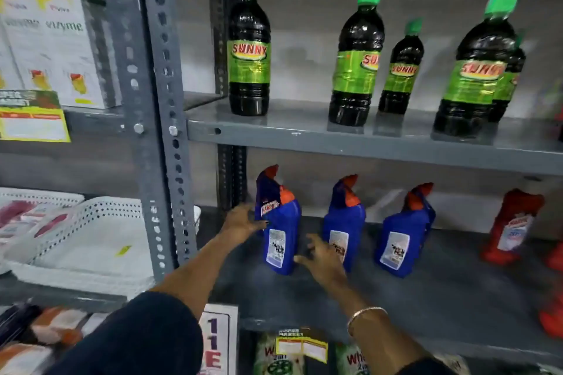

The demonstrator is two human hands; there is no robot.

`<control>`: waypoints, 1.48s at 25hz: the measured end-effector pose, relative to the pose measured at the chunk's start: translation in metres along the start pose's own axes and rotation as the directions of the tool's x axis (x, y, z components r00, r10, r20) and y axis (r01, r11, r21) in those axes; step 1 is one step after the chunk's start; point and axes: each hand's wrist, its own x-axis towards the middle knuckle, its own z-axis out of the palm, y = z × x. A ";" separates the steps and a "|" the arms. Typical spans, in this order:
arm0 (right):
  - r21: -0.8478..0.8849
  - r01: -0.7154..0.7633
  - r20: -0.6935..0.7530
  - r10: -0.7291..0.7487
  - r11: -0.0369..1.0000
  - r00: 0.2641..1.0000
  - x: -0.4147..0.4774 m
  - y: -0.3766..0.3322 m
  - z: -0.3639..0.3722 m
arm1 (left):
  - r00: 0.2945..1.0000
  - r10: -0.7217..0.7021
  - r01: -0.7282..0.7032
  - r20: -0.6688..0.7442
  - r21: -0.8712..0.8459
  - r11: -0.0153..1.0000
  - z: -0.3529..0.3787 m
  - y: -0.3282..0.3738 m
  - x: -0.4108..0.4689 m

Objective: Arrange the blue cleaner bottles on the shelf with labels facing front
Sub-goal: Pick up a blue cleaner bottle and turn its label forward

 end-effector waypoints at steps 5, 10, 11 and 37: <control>0.183 -0.126 0.060 0.117 0.975 0.991 0.034 0.000 0.041 | 0.955 0.009 0.015 0.295 -0.077 0.997 0.004 -0.016 0.047; 0.240 -0.149 -0.001 0.154 0.959 0.988 0.046 -0.002 0.045 | 0.927 0.062 -0.053 0.369 -0.036 0.998 0.013 -0.024 0.062; 0.246 -0.145 0.018 0.146 0.958 0.989 0.048 -0.002 0.041 | 0.924 0.059 -0.051 0.378 -0.030 0.998 0.014 -0.023 0.063; 0.647 -0.173 0.187 0.066 0.743 0.980 0.061 -0.004 0.023 | 0.945 -0.104 0.196 0.309 -0.284 0.939 -0.001 0.020 0.039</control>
